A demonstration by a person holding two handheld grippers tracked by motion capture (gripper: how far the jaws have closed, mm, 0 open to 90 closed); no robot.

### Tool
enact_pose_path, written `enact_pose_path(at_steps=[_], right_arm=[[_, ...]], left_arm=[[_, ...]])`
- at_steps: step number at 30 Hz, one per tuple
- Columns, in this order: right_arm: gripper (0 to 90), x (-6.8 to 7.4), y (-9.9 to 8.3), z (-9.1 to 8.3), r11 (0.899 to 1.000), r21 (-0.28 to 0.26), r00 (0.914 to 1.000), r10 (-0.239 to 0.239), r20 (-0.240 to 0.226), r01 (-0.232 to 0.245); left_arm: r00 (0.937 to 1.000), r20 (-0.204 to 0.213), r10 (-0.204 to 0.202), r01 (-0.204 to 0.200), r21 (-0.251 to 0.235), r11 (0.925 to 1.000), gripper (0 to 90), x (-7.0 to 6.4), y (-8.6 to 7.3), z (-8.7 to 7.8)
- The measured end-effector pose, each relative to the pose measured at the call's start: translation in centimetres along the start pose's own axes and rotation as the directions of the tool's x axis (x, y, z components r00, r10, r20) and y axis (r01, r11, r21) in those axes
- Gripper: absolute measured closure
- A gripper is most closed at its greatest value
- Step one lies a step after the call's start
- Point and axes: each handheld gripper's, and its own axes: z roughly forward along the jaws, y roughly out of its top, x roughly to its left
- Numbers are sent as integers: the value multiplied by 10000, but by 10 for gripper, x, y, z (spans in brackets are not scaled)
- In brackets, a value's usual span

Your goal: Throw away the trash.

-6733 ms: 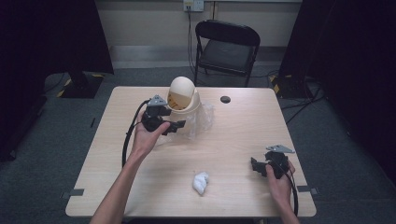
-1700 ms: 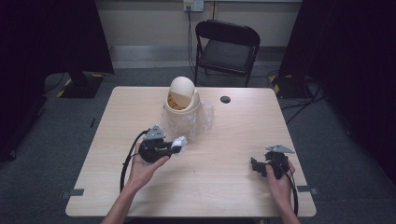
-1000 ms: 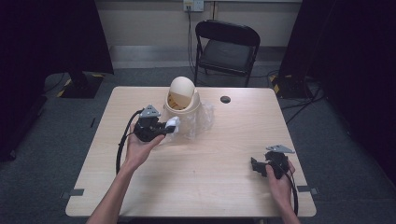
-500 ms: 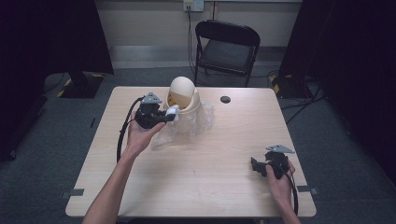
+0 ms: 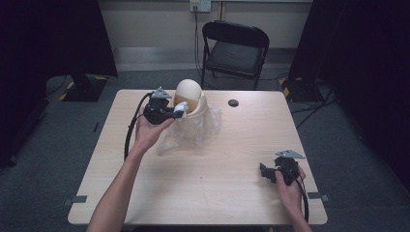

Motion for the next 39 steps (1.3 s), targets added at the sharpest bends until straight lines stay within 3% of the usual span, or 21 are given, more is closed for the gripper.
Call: enact_pose_path(at_steps=[6, 11, 17, 25, 35, 39], right_arm=[[129, 0, 0, 0, 10000, 1, 10000, -2, -3, 2], [130, 0, 0, 0, 10000, 0, 10000, 0, -2, 0], [129, 0, 0, 0, 10000, 0, 10000, -1, -2, 1], [129, 0, 0, 0, 10000, 1, 10000, -1, -2, 1], [129, 0, 0, 0, 10000, 4, 10000, 5, -3, -5], [130, 0, 0, 0, 10000, 3, 10000, 6, -3, -6]], left_arm=[[9994, 256, -252, 251, 36, 9997, 752, 7, 0, 5], [9997, 232, -86, 77, 364, 9993, 751, 8, 1, 14], [9975, 496, -510, 496, 294, 9983, 750, 14, 2, 19], [9987, 226, -456, 442, 574, 9974, 749, 16, 11, 23], [9979, 321, -562, 530, 933, 9942, 749, 24, 19, 35], [9984, 162, -533, 513, 1043, 9932, 748, 23, 22, 39]])
